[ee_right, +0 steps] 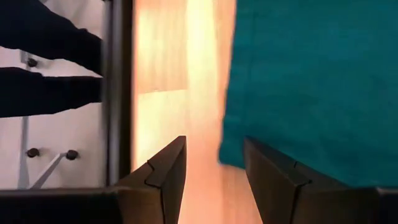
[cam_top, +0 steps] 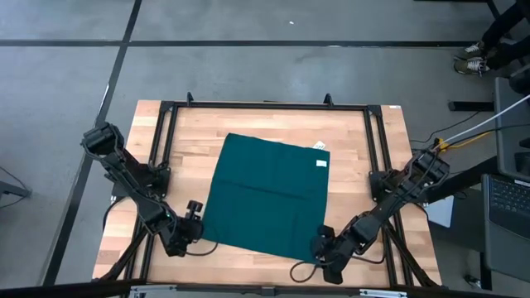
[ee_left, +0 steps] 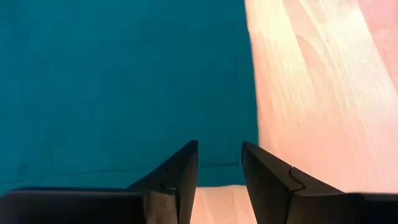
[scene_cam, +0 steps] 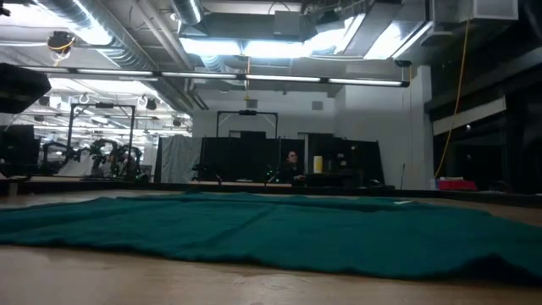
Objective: Fold microfiber towels
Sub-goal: Fold the blue napkin
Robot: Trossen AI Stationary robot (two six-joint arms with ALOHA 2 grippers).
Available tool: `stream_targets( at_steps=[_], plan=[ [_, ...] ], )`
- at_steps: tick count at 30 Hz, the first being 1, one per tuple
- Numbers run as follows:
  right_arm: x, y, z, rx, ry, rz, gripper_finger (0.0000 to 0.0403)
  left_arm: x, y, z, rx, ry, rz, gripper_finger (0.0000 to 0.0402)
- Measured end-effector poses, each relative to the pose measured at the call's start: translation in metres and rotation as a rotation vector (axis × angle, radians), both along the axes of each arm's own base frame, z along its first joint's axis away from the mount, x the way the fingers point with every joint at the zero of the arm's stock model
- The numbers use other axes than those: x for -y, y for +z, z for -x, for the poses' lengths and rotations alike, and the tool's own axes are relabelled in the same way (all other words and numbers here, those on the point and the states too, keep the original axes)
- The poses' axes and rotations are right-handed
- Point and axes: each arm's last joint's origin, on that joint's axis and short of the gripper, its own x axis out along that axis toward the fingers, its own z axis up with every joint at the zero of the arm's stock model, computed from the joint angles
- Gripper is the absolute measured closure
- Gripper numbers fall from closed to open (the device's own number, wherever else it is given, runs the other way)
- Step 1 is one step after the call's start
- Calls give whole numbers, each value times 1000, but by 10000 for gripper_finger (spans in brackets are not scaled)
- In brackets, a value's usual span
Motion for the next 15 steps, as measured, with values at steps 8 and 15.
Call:
stream_targets(
  at_steps=[8,15],
  plan=[
    [-5,-13,-4,10,-13,2,240,6,-17,-2,-45,27,-18,285],
    [-1,-15,-3,16,-62,62,240,18,-28,-9,-8,15,32,285]
  ],
)
